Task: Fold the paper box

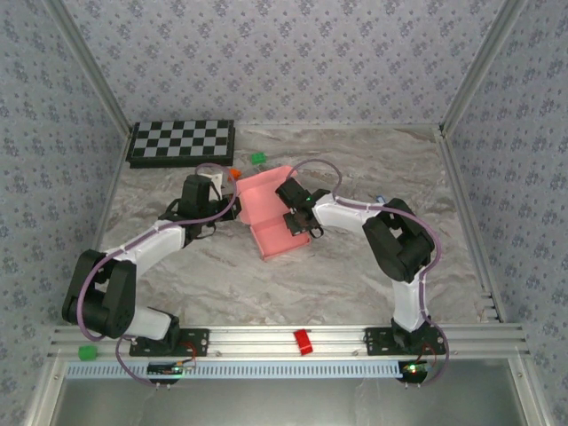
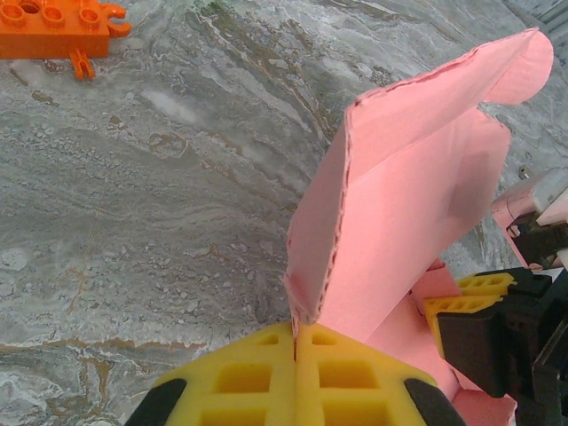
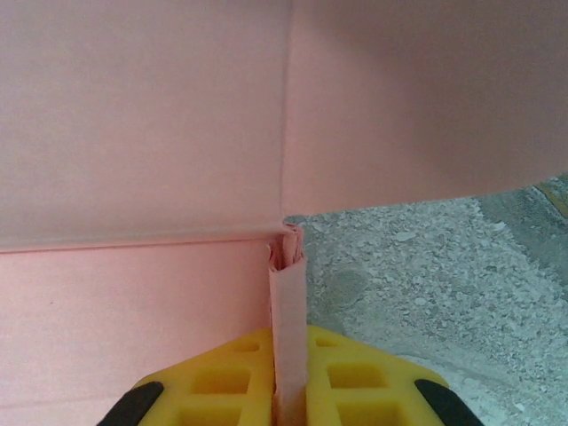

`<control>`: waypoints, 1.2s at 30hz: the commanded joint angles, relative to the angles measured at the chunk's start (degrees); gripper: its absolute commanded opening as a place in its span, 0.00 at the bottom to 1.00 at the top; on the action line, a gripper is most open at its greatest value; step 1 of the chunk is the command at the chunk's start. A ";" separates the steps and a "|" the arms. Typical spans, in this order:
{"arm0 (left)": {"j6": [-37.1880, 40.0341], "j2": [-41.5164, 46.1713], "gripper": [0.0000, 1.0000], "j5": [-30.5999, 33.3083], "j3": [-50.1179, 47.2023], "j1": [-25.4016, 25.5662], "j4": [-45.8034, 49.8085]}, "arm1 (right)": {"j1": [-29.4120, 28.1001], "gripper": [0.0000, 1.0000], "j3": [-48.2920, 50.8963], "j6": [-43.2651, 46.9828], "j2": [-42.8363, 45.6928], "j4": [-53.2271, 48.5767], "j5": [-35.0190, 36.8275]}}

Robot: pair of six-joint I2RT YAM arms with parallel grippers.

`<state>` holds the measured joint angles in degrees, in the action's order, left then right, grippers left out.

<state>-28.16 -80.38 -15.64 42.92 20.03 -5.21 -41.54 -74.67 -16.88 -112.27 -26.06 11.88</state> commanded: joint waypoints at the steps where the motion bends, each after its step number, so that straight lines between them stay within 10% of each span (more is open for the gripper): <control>1: -0.12 -0.30 0.00 -0.71 0.59 0.18 -1.11 | -0.09 0.13 -0.38 0.63 -3.01 -4.94 3.23; 22: -0.14 -1.43 0.00 -1.15 1.38 0.27 -1.20 | -0.30 0.14 -2.11 0.41 -5.45 -8.04 2.56; 36: -0.14 -1.10 0.00 -1.32 1.19 0.36 -1.55 | -0.38 0.32 -3.79 -1.27 0.33 -7.52 1.36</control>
<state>-28.16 -81.23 -15.84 42.92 20.05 -5.87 -41.89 -77.58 -17.15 -114.19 -30.92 13.69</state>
